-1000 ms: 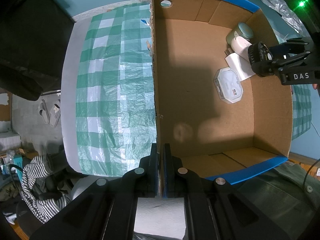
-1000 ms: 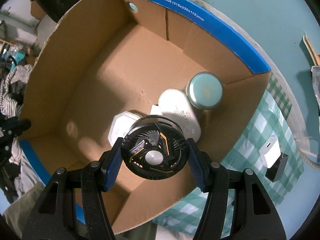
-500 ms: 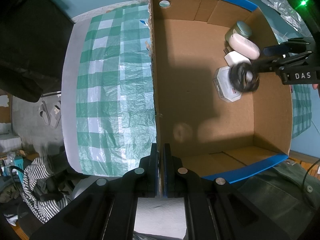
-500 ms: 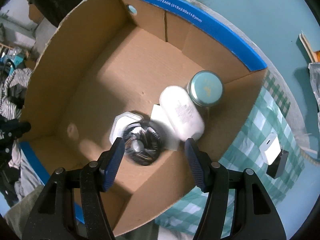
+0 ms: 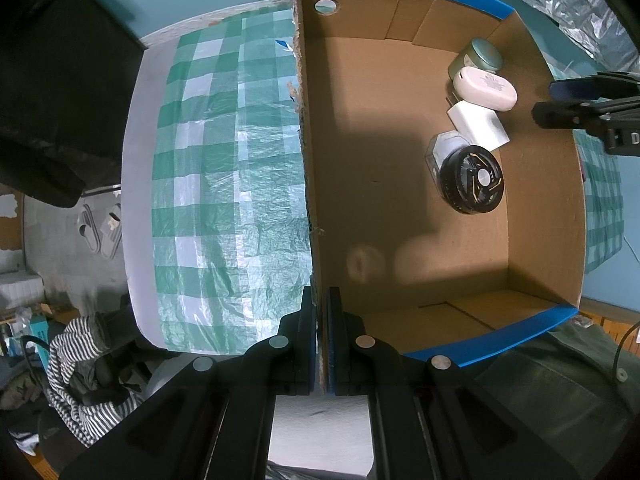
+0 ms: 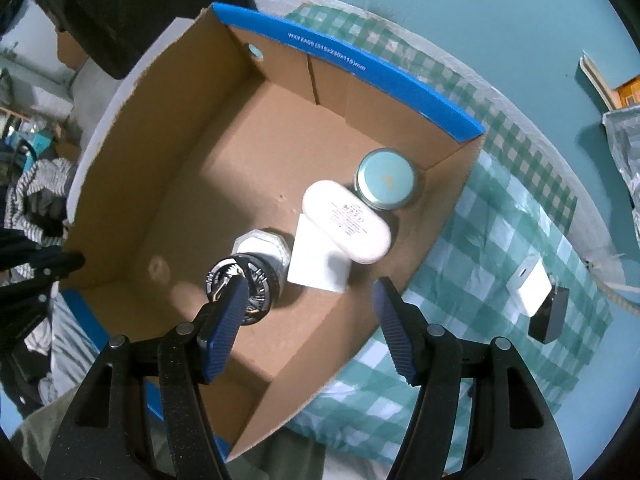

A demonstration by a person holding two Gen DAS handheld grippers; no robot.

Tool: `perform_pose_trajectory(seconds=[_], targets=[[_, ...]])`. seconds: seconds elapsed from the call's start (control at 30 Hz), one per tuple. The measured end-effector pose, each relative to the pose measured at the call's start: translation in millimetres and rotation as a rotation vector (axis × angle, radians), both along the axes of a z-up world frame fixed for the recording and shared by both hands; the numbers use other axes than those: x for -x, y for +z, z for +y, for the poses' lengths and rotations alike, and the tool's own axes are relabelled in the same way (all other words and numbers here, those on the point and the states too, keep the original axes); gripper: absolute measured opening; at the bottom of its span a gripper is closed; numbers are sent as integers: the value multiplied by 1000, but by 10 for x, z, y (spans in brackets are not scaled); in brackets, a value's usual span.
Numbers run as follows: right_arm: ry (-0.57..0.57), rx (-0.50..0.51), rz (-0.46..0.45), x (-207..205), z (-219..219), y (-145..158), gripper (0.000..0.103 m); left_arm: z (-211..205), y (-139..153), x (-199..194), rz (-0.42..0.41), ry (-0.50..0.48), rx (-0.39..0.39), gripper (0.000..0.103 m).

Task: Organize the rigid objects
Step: 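Move the right tool back to the table and grasp the pink-gold USB stick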

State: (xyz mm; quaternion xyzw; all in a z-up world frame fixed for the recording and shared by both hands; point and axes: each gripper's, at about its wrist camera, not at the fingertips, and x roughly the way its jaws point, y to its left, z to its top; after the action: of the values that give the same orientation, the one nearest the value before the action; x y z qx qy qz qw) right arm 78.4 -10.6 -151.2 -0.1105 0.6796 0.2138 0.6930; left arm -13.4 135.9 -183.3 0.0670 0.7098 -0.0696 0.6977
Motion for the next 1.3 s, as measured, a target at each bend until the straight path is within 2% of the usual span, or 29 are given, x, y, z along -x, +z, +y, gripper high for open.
perform_pose_trajectory(seconds=[0.27, 0.5, 0.67, 0.93, 1.2, 1.27, 1.3], targets=[[-44, -25, -30, 26, -172, 205, 65, -7, -3, 1, 1, 3, 1, 4], [-125, -11, -18, 37, -588, 169, 65, -5, -3, 8, 2, 5, 2, 4], [-201, 31, 18, 57, -1063, -19, 65, -5, -3, 6, 1, 4, 2, 4], [-339, 60, 102, 77, -1875, -484, 65, -3, -1, 21, 2, 8, 0, 4], [-392, 78, 150, 91, -2295, -926, 65, -15, 3, 28, 4, 11, -13, 4], [-396, 87, 163, 96, -2337, -1033, 64, -17, 4, 22, 4, 12, -14, 4], [-400, 93, 165, 103, -2361, -1073, 60, -17, 6, 23, 3, 14, -16, 4]])
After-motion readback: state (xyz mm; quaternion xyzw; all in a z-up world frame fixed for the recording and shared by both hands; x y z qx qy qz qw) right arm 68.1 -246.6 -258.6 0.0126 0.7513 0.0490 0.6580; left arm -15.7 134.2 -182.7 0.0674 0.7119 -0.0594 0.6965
